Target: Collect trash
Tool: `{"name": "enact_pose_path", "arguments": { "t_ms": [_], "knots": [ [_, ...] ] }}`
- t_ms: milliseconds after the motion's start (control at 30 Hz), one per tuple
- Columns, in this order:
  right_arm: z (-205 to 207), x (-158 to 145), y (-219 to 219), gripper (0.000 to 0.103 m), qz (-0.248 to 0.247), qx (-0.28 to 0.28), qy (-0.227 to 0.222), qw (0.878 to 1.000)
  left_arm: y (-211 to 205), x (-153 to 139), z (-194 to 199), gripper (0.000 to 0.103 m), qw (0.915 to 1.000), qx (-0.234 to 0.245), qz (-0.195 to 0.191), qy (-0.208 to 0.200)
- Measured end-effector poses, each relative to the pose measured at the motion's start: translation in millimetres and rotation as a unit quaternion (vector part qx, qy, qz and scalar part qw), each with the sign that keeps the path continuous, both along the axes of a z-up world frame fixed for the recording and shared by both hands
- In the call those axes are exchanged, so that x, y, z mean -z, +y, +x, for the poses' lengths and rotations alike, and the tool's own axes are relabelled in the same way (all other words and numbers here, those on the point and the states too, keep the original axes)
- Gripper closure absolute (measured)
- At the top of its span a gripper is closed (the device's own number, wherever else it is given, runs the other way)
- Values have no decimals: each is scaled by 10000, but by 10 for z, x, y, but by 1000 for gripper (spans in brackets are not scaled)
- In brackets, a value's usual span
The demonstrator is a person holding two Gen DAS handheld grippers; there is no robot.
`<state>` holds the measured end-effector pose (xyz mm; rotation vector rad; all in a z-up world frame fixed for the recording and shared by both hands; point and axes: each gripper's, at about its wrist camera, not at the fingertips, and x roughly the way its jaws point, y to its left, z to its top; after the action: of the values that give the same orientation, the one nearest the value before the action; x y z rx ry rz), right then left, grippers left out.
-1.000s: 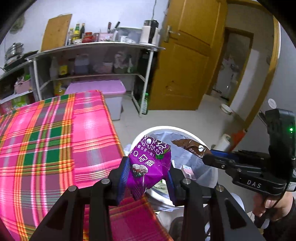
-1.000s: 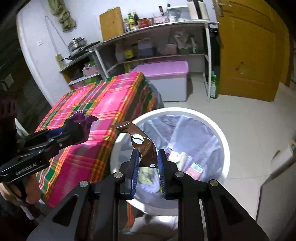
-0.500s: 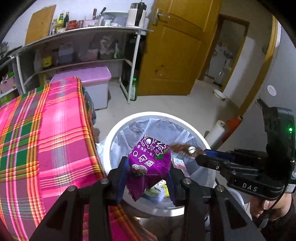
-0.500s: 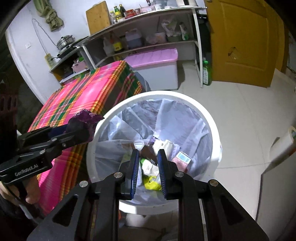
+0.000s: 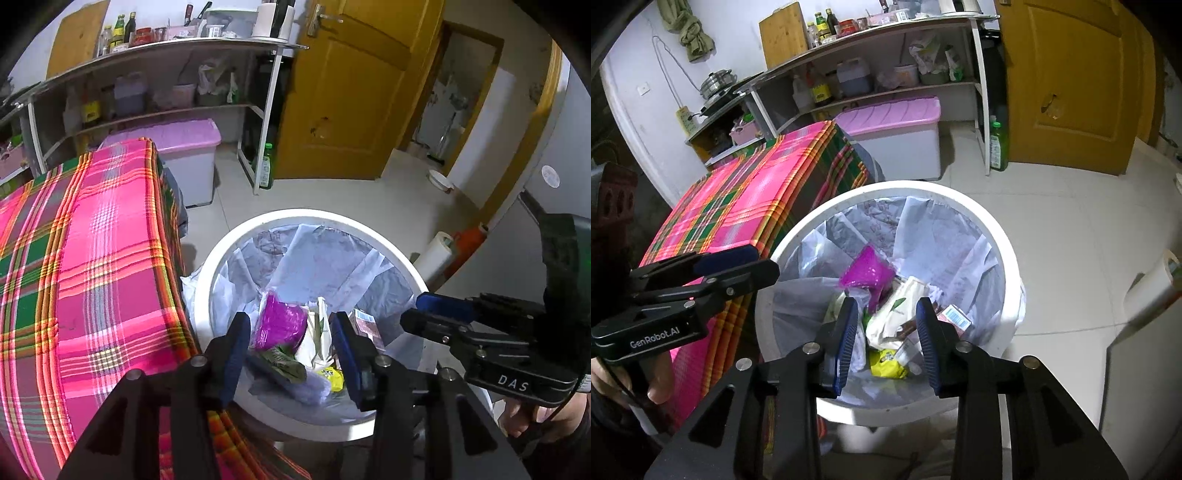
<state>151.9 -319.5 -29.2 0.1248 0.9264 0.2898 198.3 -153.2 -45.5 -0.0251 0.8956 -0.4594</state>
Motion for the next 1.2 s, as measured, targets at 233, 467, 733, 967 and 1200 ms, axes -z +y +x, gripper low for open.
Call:
{"name": "enact_pose_path", "arguments": {
  "t_ms": [233,467,733,967,1200],
  "knots": [
    [-133,-165,46,68,-69,21,-193,9998,42,-114,-108,56,9999,-31,-51,-159],
    [-302,-335,176,64,-130,-79,-417,9990,119,-278,-310,56,9991,-105,-72,-405],
    [-482,-478,350,63,-180,-231,-621,9976,305,-451,-579,56,9972,-299,-61,-690],
    [-640,-573,476,63,-207,-343,-786,9961,467,-552,-790,56,9949,-498,-26,-872],
    [-784,-621,579,62,-195,-475,-884,9948,580,-607,-998,56,9926,-669,32,-1014]
  ]
}}
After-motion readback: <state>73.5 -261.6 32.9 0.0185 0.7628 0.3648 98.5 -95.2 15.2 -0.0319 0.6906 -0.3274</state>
